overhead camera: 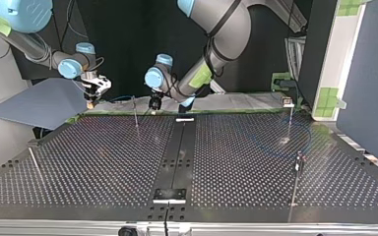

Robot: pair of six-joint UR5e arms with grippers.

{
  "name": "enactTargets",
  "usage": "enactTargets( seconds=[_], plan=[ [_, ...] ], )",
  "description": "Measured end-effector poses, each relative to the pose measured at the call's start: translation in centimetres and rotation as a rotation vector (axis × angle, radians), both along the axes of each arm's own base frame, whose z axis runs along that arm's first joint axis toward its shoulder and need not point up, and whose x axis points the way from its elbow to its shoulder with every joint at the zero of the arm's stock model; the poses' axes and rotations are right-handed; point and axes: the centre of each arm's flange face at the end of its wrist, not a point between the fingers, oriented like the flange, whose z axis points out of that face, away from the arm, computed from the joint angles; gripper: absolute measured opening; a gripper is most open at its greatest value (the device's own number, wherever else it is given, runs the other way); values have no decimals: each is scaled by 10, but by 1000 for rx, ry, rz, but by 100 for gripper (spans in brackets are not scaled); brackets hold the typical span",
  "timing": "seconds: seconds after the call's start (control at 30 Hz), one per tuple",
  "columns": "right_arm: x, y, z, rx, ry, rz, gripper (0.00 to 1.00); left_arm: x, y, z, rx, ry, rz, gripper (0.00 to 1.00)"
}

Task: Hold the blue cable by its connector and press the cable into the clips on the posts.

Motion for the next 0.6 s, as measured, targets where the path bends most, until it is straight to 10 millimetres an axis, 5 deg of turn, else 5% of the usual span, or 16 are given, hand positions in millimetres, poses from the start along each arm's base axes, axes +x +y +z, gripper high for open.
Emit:
enactTargets(
  seconds=[0.23, 0.6],
  plan=[
    [1, -10, 2, -14, 7, 2, 23, 7, 3, -18, 19, 26, -3, 2],
    [15, -18, -32, 45, 72, 75, 23, 15, 16, -35, 36, 65, 17, 2]
  ],
)
